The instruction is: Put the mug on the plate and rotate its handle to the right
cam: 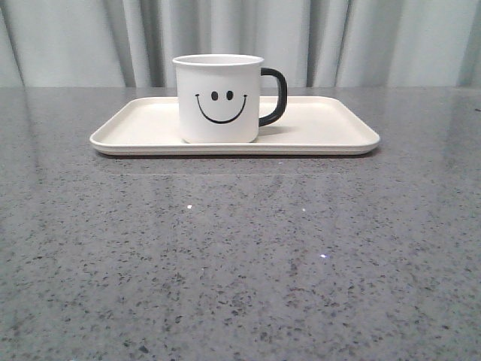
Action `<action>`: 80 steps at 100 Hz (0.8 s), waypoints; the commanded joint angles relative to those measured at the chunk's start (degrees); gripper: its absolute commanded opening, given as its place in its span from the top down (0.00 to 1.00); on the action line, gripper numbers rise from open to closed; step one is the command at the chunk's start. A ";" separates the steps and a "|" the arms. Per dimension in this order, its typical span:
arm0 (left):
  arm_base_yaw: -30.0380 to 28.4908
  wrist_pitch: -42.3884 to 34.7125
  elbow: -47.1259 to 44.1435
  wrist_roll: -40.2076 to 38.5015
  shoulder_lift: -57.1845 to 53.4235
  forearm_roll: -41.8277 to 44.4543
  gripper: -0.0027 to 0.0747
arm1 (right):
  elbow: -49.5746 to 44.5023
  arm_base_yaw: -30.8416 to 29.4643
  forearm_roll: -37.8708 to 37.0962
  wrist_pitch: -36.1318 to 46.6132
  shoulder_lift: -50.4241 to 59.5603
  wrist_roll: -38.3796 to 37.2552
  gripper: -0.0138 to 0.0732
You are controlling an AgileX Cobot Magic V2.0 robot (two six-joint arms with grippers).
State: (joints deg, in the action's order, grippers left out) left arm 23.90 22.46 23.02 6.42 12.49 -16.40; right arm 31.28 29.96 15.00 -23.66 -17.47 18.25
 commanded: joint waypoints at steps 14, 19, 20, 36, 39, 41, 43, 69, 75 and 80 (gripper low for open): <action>0.35 -4.58 1.50 -0.13 0.54 -0.54 0.99 | 1.44 -0.10 0.44 5.08 -0.47 -0.08 0.91; 0.35 -4.58 1.50 -0.13 0.54 -0.54 0.99 | 1.44 -0.10 0.44 5.08 -0.47 -0.08 0.91; 0.35 -4.58 1.50 -0.13 0.54 -0.54 0.99 | 1.44 -0.10 0.44 5.08 -0.47 -0.08 0.91; 0.23 -4.77 0.54 -0.13 0.54 -0.13 0.99 | 1.44 -0.10 0.44 5.08 -0.47 -0.08 0.91; 0.23 -5.12 0.01 -0.13 0.54 0.91 0.99 | 1.44 -0.10 0.44 5.08 -0.47 -0.08 0.91; 0.23 -5.67 -0.24 -0.13 0.54 1.39 0.99 | 1.44 -0.10 0.44 5.08 -0.47 -0.08 0.91; 0.23 -6.38 -0.74 -0.13 0.54 2.18 0.99 | 1.44 -0.10 0.44 5.02 -0.47 -0.08 0.91; -4.08 -30.03 -11.27 -0.26 -1.21 7.92 0.99 | 1.44 -0.10 0.44 4.83 -0.47 -0.08 0.91; -5.96 -31.61 -13.62 -0.26 -2.93 8.26 0.99 | 1.44 -0.10 0.44 4.83 -0.47 -0.08 0.91; -7.92 -31.87 -15.29 -0.26 -4.11 8.38 0.99 | 1.44 -0.10 0.44 4.83 -0.47 -0.08 0.91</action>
State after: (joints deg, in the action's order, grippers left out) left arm 18.72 -1.99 8.72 6.42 9.67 -8.69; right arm 31.28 29.96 15.00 -23.66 -17.47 18.16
